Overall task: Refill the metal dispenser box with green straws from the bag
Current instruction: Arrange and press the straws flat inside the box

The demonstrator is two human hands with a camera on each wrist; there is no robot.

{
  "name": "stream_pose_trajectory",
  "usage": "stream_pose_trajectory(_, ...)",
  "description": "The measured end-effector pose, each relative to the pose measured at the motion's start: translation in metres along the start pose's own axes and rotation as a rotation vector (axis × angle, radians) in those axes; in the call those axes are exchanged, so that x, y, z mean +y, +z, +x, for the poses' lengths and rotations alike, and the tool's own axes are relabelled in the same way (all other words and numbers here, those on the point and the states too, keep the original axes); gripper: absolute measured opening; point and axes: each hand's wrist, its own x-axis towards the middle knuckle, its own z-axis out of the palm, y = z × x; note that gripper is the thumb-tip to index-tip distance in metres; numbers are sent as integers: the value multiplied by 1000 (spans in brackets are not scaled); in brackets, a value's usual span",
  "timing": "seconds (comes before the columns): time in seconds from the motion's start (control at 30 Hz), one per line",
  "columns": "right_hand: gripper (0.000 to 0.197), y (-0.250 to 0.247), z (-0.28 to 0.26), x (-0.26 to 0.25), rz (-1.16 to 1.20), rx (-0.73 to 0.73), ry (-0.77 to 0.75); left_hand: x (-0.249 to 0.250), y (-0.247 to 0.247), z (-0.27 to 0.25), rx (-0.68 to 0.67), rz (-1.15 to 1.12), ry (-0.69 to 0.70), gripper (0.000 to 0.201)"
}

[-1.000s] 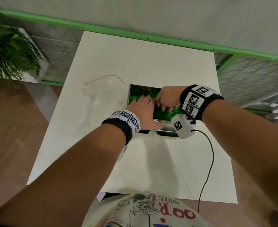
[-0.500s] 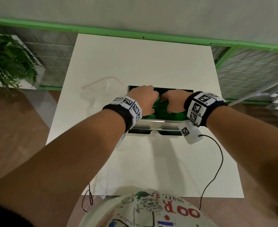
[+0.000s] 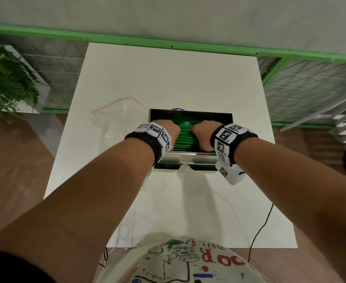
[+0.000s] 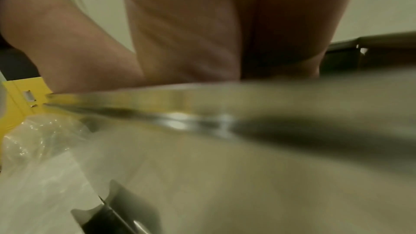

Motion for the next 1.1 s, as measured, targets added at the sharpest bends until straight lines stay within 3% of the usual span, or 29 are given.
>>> stream_pose_trajectory(0.17, 17, 1, 1, 3, 29, 80, 5, 2, -4, 0, 22, -33, 5, 24)
stream_pose_trajectory(0.4, 29, -8, -12, 16, 163, 270, 33, -6, -22, 0, 228, 43, -6, 23)
stream_pose_trajectory(0.53, 32, -12, -26, 22, 257, 325, 8, -8, -22, -1, 241, 45, 3, 23)
stream_pose_trajectory(0.7, 14, -3, -42, 7, 309, 590, 0, -10, -22, -2, 267, 43, -10, 17)
stream_pose_trajectory(0.83, 15, 12, -43, -2, 502, 515, -41, -7, -22, -3, 242, 103, -32, 15)
stream_pose_trajectory(0.97, 20, 9, -48, -6, 392, 752, -153, -5, -20, -1, 251, 97, -51, 17)
stream_pose_trajectory(1.03, 21, 11, -51, -14, 427, 681, -208, -4, -21, 2, 250, 91, -49, 18)
stream_pose_trajectory(1.1, 30, 17, -50, -21, 482, 415, -207, -3, -22, 4, 239, 67, -63, 20)
